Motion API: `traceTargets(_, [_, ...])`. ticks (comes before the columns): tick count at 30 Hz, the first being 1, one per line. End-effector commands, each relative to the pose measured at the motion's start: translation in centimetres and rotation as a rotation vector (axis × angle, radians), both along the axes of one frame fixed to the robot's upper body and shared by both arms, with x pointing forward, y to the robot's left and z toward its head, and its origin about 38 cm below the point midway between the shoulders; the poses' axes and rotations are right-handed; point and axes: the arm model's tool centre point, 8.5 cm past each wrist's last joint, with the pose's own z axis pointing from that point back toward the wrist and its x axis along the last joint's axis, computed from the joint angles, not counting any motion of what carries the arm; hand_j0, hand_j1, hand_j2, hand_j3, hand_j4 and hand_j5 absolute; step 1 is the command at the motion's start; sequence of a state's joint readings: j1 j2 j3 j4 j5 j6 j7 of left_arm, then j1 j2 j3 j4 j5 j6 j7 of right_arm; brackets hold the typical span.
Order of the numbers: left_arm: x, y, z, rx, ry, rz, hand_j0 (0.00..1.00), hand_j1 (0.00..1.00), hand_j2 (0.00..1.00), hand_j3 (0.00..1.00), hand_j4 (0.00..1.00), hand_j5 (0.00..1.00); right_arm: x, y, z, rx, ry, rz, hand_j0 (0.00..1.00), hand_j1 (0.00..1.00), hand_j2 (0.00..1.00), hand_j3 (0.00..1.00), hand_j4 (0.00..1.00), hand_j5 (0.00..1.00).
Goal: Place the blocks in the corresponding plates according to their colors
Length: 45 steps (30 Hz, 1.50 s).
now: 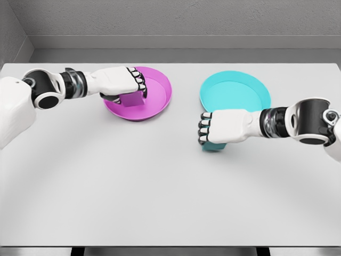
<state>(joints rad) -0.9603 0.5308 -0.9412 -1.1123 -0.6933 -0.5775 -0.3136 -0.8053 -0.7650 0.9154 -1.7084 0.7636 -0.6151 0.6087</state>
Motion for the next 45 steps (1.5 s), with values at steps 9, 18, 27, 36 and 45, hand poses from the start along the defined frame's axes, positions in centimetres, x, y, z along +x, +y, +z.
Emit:
traceTargets(9, [0.7,0.4,0.3,-0.023,-0.007,0.076,1.0,1.0,1.0,1.0,1.0,1.0,3.5,-4.3,5.7,0.218,-0.01,-0.173,0.45,0.45,0.45,0.45,0.45,0.45])
traceTargets(18, [-0.2,5.7,3.5,-0.193,0.047,0.077,1.0,1.0,1.0,1.0,1.0,1.0,8.9,-9.3,5.7,0.276,0.008,-0.407,0.46,0.46,0.46,0.46,0.46,0.46])
traceTargets(27, [-4.0,21.1,5.6,-0.37,0.098,0.383,1.0,1.0,1.0,1.0,1.0,1.0,9.8,-7.7,4.4,0.261,0.014,-0.405,1.0,1.0,1.0,1.0,1.0,1.0])
traceTargets(36, [-4.7,22.1,4.6,-0.355,0.117,0.405,1.0,1.0,1.0,1.0,1.0,1.0,11.0,-16.1,6.5,0.338,-0.014,-0.624,1.0,1.0,1.0,1.0,1.0,1.0])
traceTargets(45, [-4.8,21.5,4.2,-0.357,0.128,0.393,1.0,1.0,1.0,1.0,1.0,1.0,10.3,-20.1,4.7,0.353,0.021,-0.733,1.0,1.0,1.0,1.0,1.0,1.0])
